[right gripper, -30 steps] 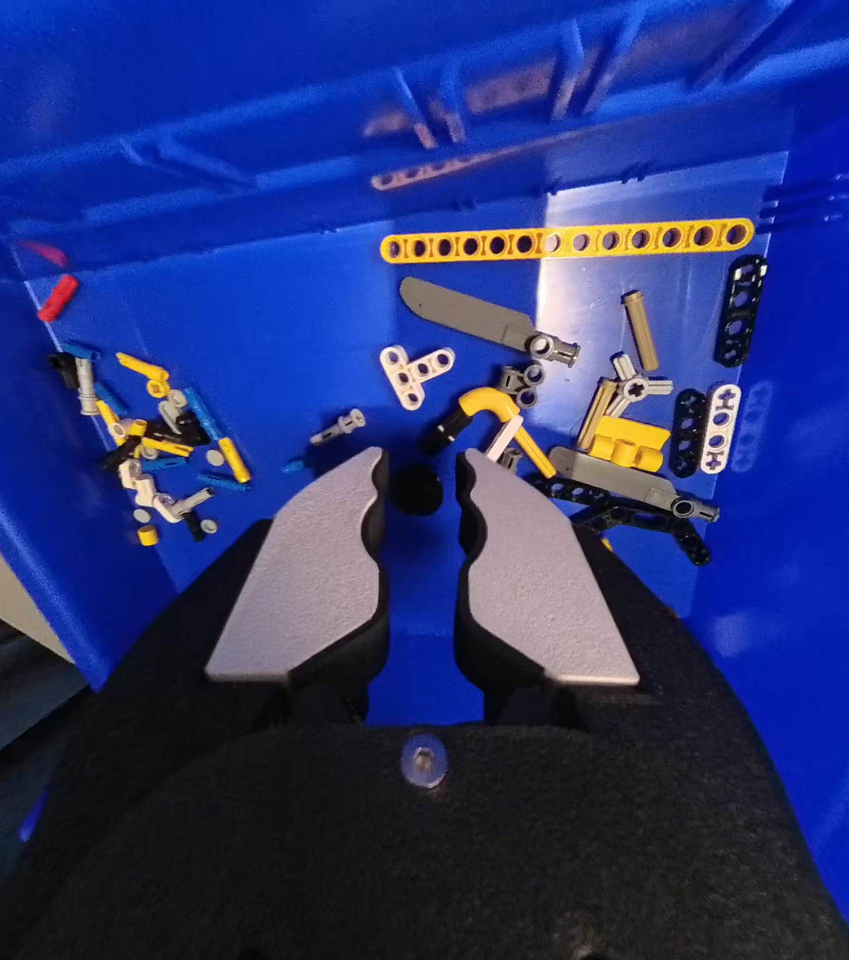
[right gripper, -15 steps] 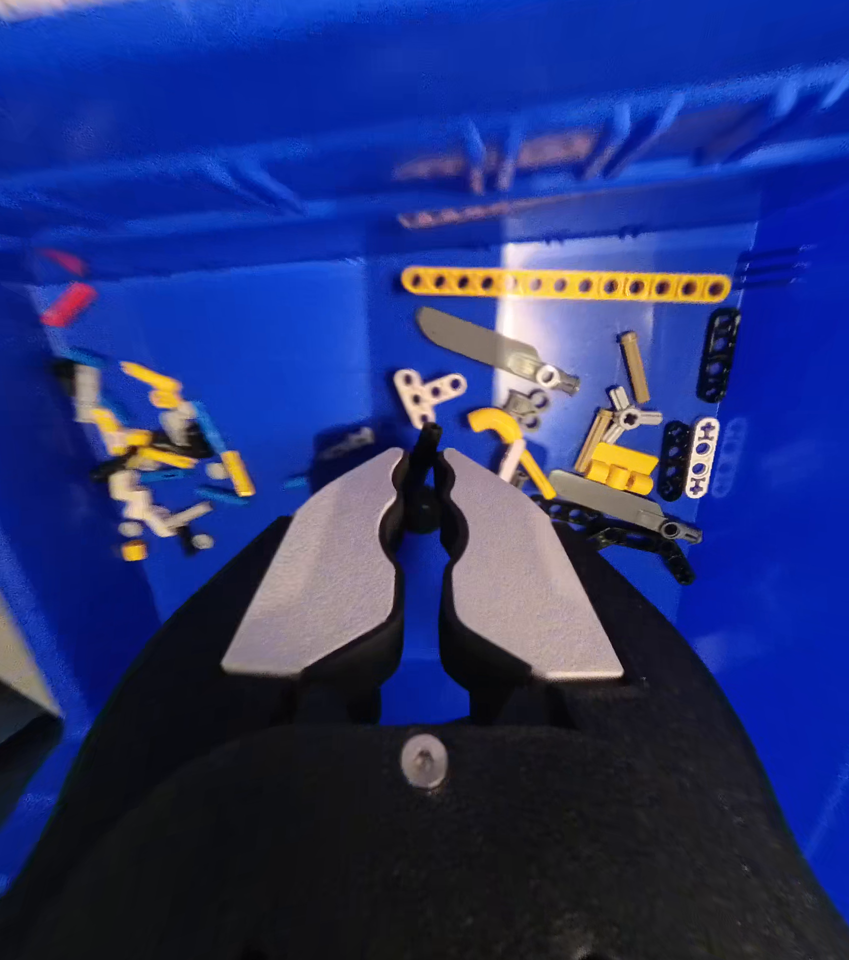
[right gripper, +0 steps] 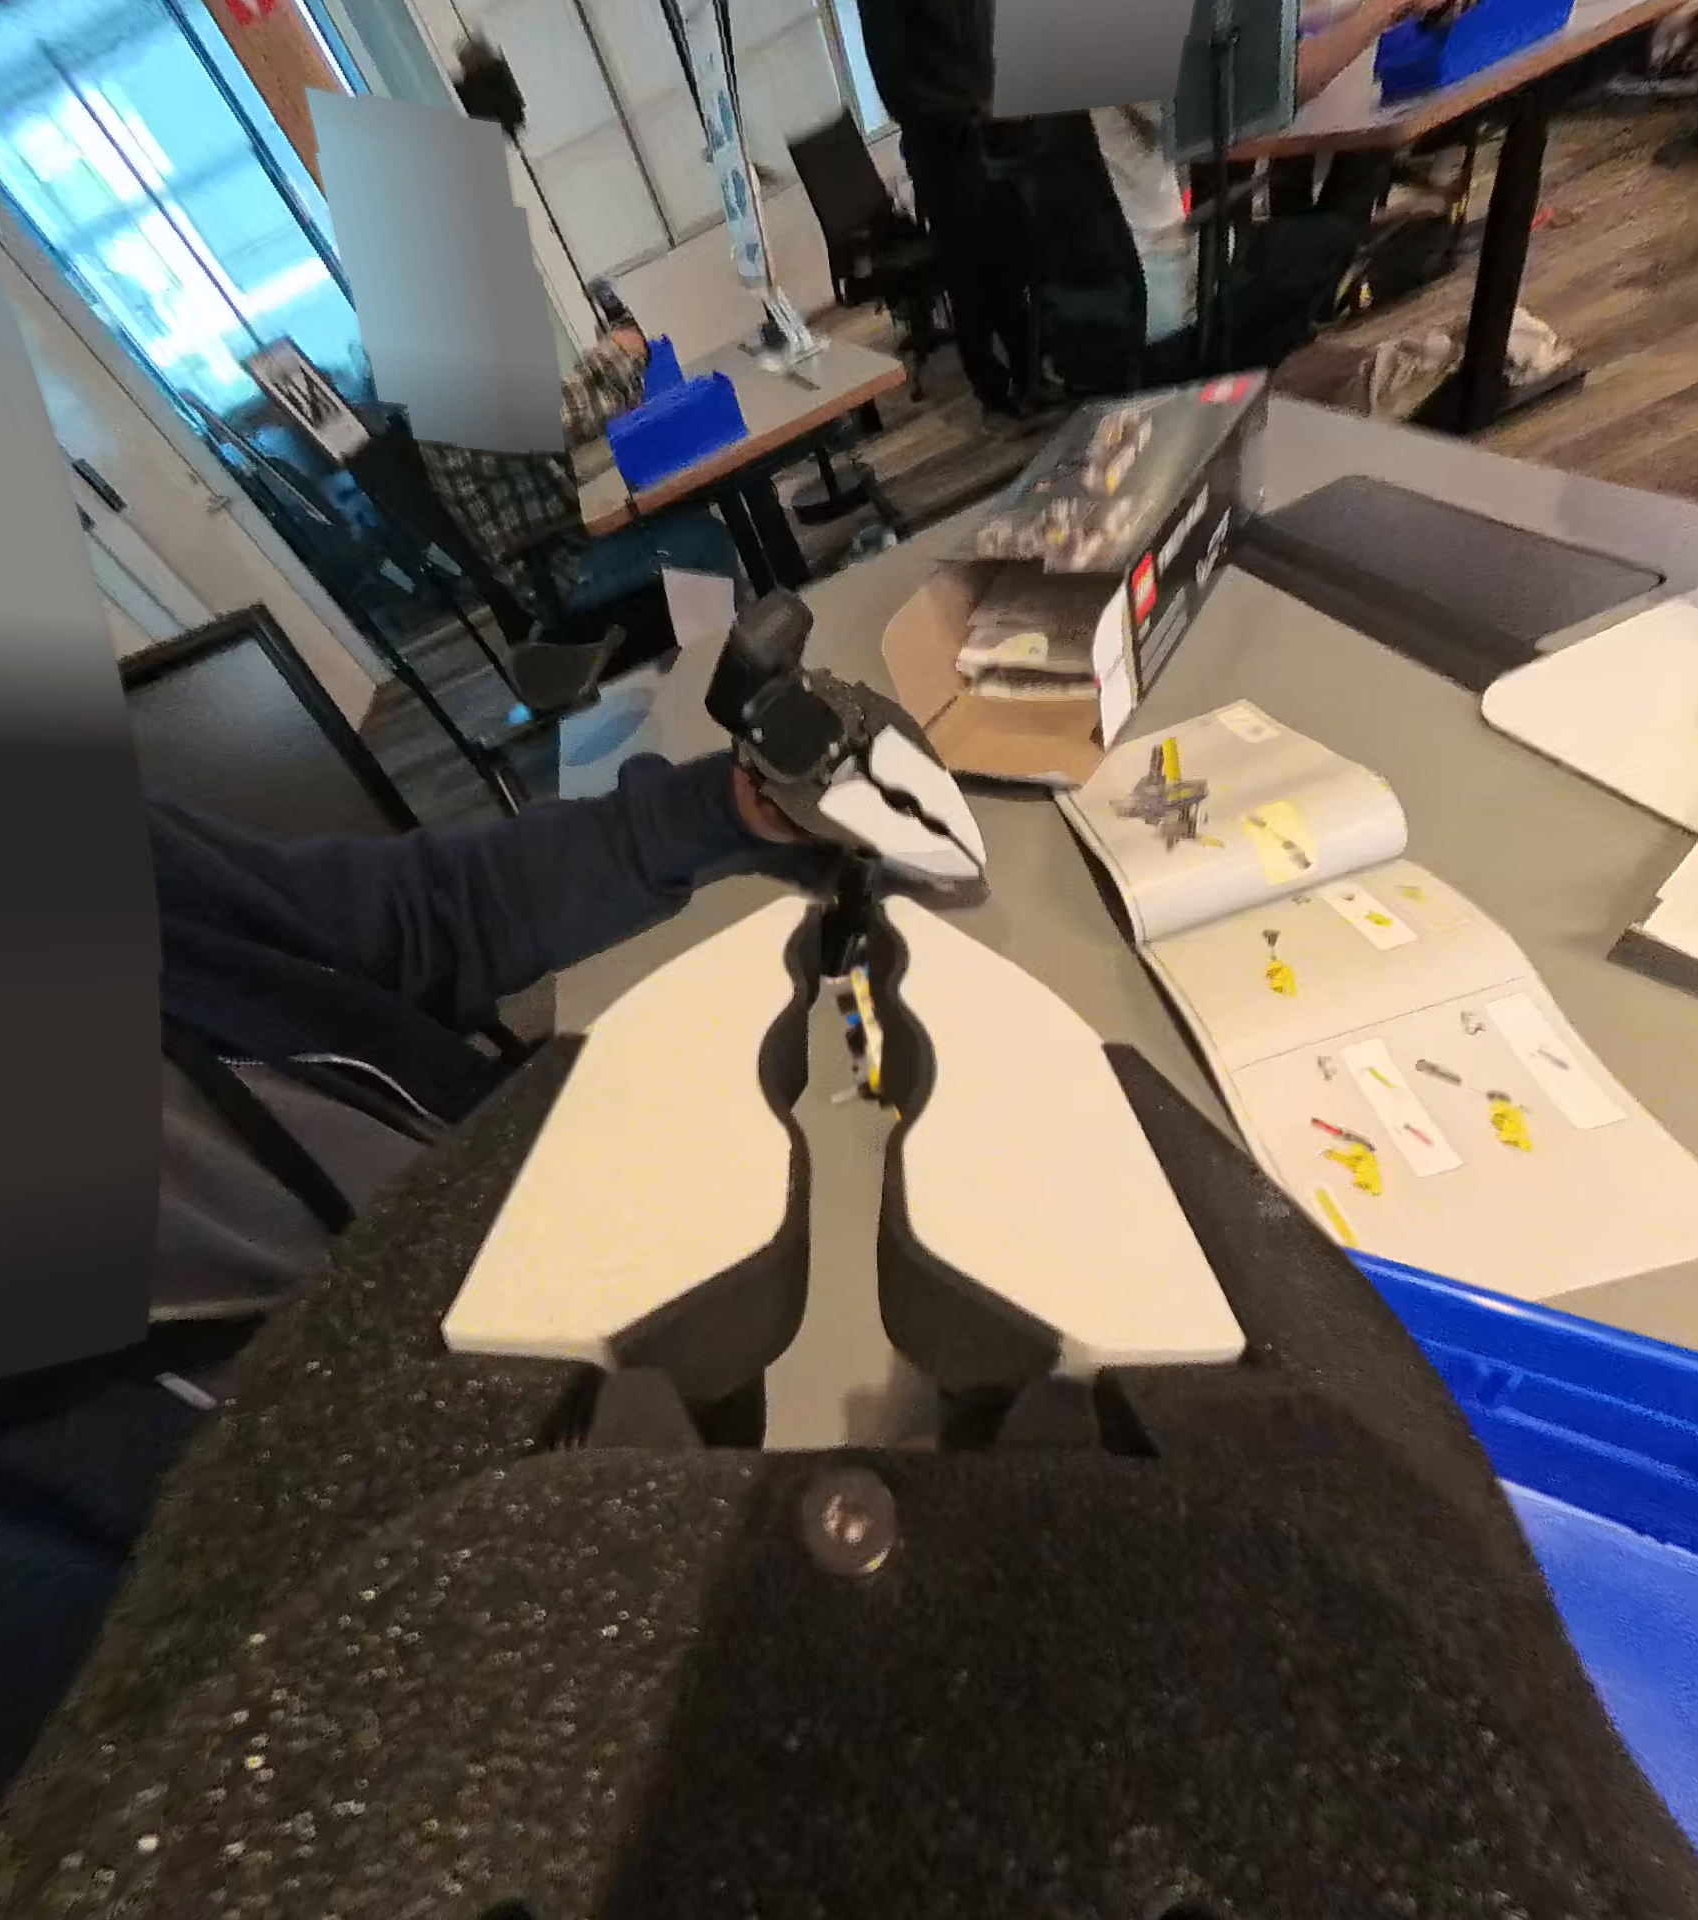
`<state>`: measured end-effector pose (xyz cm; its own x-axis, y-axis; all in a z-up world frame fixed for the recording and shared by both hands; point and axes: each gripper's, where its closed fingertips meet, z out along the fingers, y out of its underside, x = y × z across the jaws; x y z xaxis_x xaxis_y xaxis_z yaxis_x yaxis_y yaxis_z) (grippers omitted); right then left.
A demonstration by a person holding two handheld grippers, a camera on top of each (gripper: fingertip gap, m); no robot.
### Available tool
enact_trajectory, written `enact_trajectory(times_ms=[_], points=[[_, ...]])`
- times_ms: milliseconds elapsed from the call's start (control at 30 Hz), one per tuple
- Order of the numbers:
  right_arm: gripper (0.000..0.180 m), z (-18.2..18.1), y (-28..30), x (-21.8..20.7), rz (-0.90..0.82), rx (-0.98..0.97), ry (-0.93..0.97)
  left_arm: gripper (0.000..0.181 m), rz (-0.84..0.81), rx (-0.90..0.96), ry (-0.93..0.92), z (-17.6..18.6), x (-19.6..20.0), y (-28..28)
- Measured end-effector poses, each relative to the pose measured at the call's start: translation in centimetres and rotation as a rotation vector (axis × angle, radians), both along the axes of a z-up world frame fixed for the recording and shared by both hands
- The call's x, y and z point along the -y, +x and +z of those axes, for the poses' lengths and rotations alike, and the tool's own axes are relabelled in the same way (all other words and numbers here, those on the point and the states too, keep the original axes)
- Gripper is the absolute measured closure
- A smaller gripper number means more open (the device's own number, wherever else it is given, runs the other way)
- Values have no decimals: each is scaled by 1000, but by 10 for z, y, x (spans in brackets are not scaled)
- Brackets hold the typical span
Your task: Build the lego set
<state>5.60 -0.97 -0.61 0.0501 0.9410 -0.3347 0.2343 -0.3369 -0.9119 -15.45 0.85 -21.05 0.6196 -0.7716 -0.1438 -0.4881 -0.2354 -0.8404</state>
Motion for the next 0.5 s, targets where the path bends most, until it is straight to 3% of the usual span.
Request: enact_trajectory(times_ms=[67, 267, 367, 500], points=[[171, -29, -16, 16, 51, 142, 26, 181, -2, -3, -1, 0, 0, 0], [171, -164, -61, 81, 293, 671, 262, 181, -5, -2, -2, 0, 1, 1], [171, -204, -76, 99, 370, 755, 253, 181, -6, 2, -2, 0, 1, 1], [169, -230, -86, 103, 377, 784, 239, 181, -8, 9, -4, 1, 1, 1]])
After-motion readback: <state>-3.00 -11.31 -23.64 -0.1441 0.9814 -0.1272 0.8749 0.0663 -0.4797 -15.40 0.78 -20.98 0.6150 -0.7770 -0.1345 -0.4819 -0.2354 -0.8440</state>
